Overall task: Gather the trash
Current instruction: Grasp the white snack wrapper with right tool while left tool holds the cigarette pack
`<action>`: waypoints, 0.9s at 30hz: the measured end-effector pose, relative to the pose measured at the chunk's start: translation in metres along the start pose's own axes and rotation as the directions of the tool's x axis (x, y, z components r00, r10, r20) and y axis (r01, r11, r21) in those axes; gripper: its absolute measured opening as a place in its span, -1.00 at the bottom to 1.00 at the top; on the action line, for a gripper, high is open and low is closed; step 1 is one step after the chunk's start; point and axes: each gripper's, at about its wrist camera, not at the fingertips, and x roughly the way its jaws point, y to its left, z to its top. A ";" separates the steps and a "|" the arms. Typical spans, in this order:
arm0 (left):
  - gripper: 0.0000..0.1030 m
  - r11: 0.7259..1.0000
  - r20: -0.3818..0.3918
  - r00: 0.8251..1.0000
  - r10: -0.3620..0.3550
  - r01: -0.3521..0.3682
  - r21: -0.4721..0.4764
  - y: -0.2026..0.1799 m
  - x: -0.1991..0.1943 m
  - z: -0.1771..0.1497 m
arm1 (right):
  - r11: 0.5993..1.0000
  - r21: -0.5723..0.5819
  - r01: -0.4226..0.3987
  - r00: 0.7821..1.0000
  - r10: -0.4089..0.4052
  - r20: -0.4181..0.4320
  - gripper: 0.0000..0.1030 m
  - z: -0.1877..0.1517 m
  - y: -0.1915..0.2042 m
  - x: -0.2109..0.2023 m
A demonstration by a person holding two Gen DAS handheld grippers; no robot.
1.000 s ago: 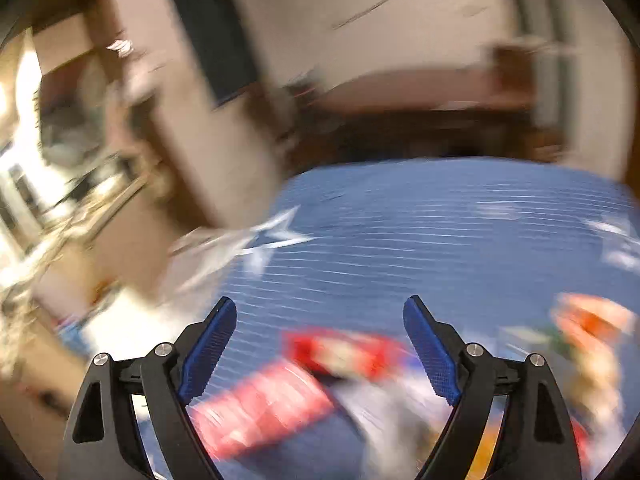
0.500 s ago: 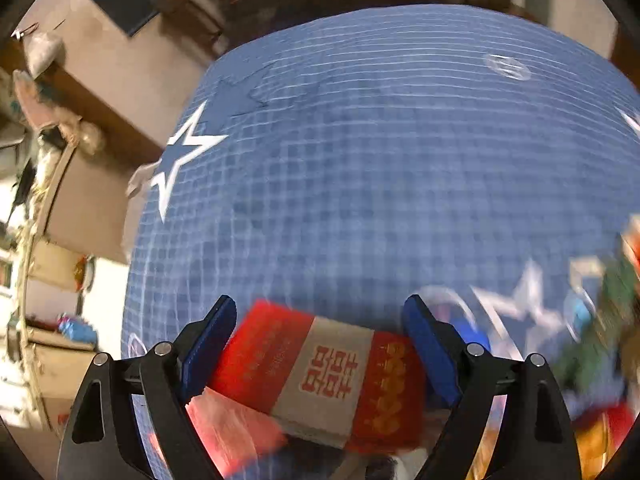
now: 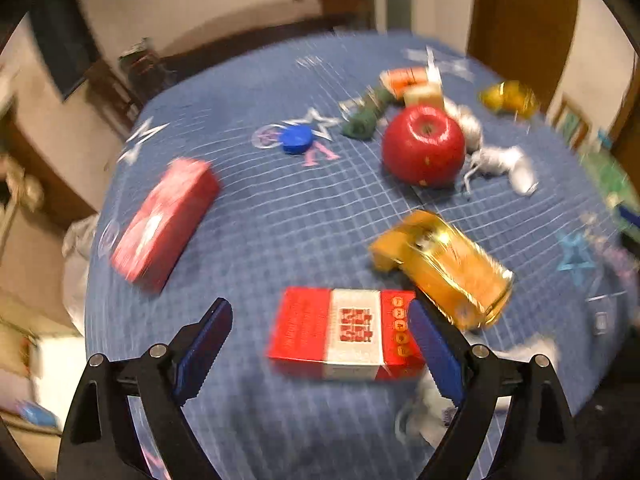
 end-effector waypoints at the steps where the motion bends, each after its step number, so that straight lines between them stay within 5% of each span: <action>1: 0.74 1.000 0.023 1.000 -0.003 0.003 -0.030 0.012 -0.007 -0.008 | 0.999 -0.024 -0.026 1.000 0.026 -0.007 0.20 0.000 0.007 0.002; 7: 0.74 0.998 0.079 0.996 0.032 -0.027 -0.059 0.053 -0.022 -0.055 | 0.905 -0.314 -0.287 0.958 0.270 -0.097 0.45 -0.002 0.085 0.015; 10: 0.74 1.000 0.119 0.993 0.027 -0.026 -0.010 0.058 -0.021 -0.068 | 0.841 -0.414 -0.349 0.937 0.311 -0.159 0.46 -0.002 0.118 0.028; 13: 0.74 0.999 0.137 0.990 0.028 -0.030 0.013 0.058 -0.019 -0.073 | 0.791 -0.488 -0.369 0.929 0.302 -0.214 0.45 -0.001 0.144 0.044; 17: 0.74 0.999 0.139 0.990 0.017 -0.021 0.025 0.060 -0.014 -0.071 | 0.731 -0.558 -0.393 0.914 0.245 -0.323 0.00 -0.008 0.177 0.067; 20: 0.74 0.992 0.169 0.985 -0.022 0.000 0.129 0.055 -0.015 -0.068 | 0.708 -0.614 -0.349 0.925 0.155 -0.347 -0.15 -0.025 0.189 0.077; 23: 0.74 0.957 0.205 0.977 -0.062 -0.001 0.292 0.040 -0.015 -0.065 | 0.705 -0.653 -0.276 0.949 0.091 -0.302 -0.53 -0.034 0.191 0.076; 27: 0.74 0.853 0.258 0.959 -0.118 -0.035 0.520 0.017 -0.011 -0.062 | 0.731 -0.626 -0.271 0.948 0.091 -0.304 -0.61 -0.037 0.177 0.062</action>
